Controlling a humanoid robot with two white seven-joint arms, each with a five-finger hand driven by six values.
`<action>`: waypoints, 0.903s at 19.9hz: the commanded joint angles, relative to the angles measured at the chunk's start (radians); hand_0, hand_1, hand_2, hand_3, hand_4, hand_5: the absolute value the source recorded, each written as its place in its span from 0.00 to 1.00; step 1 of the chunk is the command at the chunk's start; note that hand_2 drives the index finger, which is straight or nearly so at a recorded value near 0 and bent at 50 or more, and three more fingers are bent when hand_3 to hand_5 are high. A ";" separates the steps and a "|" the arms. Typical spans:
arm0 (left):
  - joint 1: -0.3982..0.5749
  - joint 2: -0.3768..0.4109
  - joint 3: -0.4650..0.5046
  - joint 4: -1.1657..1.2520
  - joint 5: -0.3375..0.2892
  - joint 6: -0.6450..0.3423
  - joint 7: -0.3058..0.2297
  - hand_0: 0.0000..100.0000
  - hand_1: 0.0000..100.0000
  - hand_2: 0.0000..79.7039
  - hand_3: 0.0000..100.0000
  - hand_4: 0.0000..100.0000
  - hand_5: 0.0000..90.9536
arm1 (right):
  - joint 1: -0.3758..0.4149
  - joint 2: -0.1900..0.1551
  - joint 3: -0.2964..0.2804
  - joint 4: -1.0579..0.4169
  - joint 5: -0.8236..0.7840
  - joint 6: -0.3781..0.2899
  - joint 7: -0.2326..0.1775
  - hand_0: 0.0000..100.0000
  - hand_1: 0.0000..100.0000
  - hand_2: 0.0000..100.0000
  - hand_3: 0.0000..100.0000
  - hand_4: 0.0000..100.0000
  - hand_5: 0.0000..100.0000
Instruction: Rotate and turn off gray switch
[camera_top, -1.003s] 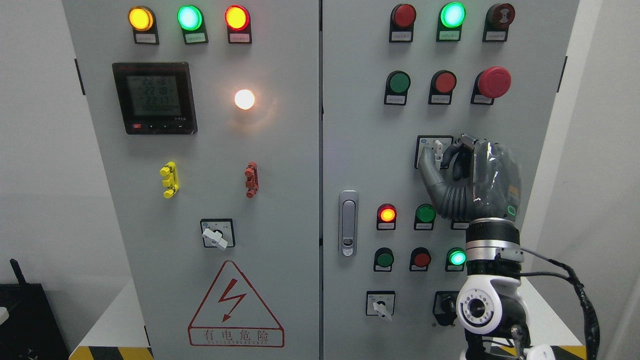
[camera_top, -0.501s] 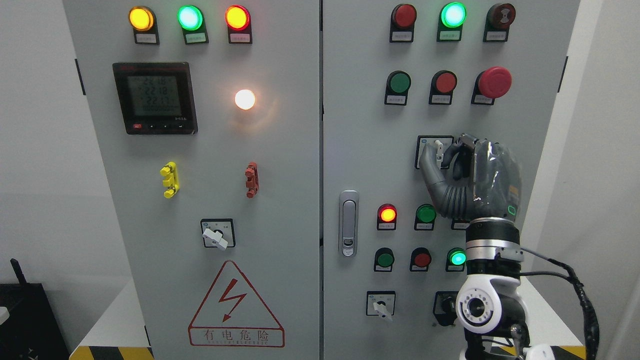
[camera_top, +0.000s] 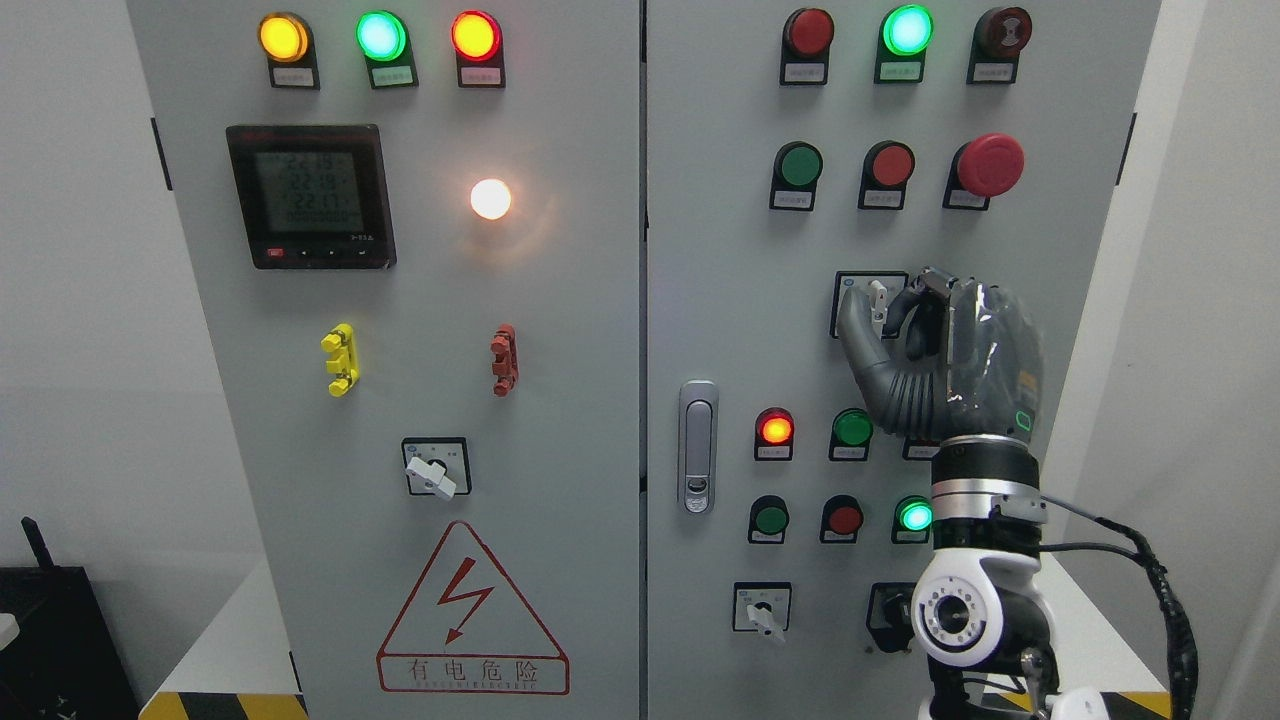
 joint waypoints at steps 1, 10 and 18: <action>-0.009 0.000 0.008 -0.026 0.020 0.000 -0.001 0.12 0.39 0.00 0.00 0.00 0.00 | 0.000 0.000 -0.032 -0.003 -0.001 -0.004 0.000 0.35 0.37 0.73 1.00 0.98 1.00; -0.009 0.000 0.008 -0.026 0.020 0.000 -0.001 0.12 0.39 0.00 0.00 0.00 0.00 | 0.002 -0.001 -0.032 -0.006 -0.004 -0.010 -0.007 0.33 0.37 0.73 1.00 0.98 1.00; -0.009 0.000 0.008 -0.026 0.018 0.000 -0.001 0.12 0.39 0.00 0.00 0.00 0.00 | 0.004 -0.007 -0.035 -0.006 -0.004 -0.010 -0.010 0.32 0.38 0.73 1.00 0.98 1.00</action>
